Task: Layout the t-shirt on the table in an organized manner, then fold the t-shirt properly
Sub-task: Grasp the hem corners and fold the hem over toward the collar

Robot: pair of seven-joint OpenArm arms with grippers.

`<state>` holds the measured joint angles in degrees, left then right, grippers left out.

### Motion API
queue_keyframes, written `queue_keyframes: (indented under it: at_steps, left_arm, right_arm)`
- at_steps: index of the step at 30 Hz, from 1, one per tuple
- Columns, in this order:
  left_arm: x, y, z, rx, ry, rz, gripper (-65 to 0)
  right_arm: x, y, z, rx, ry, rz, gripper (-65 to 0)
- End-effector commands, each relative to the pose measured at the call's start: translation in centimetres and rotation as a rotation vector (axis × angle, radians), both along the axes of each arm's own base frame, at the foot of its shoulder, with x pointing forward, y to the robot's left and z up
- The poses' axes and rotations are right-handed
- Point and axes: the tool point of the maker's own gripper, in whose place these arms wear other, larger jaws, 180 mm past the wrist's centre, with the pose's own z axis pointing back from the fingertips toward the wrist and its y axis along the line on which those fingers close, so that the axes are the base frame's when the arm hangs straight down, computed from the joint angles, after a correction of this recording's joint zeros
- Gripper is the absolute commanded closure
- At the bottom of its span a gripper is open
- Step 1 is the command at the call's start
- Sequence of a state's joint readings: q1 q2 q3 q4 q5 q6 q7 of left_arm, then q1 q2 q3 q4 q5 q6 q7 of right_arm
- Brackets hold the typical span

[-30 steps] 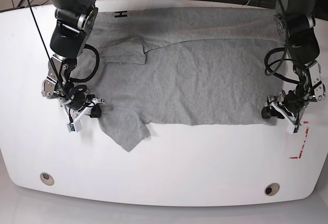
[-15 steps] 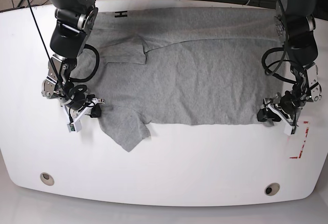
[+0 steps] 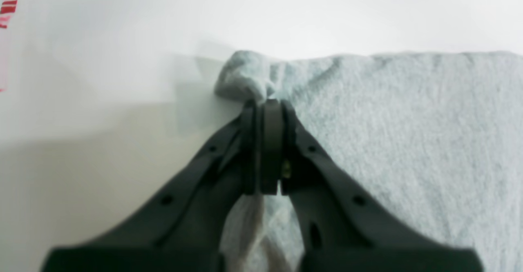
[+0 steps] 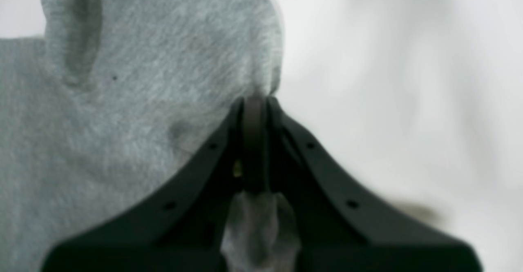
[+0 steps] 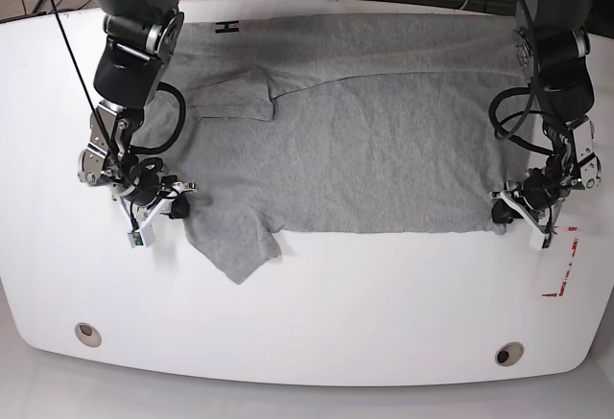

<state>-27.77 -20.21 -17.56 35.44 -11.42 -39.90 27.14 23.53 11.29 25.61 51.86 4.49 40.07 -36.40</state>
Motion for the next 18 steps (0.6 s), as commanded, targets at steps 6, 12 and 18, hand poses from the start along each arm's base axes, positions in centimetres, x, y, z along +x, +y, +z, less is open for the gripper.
queue_keyframes:
  at_steps: [6,12,18]
  left_arm:
    - [1.5,0.8,2.4,0.032,-0.055,-0.005,0.0]
    - [1.7,1.0,3.7,0.078,-0.057,-0.032,0.0]
    - [0.8,1.2,3.9,0.126,-0.045,-0.056,0.0]
  right_arm:
    - [1.3,-1.3,2.5,-0.058,-0.053,0.001,0.0]
    - [1.4,-2.1,4.0,-0.114,-0.057,0.011,0.0]
    - [0.8,-2.9,5.6,-0.184,-0.071,0.02,0.0]
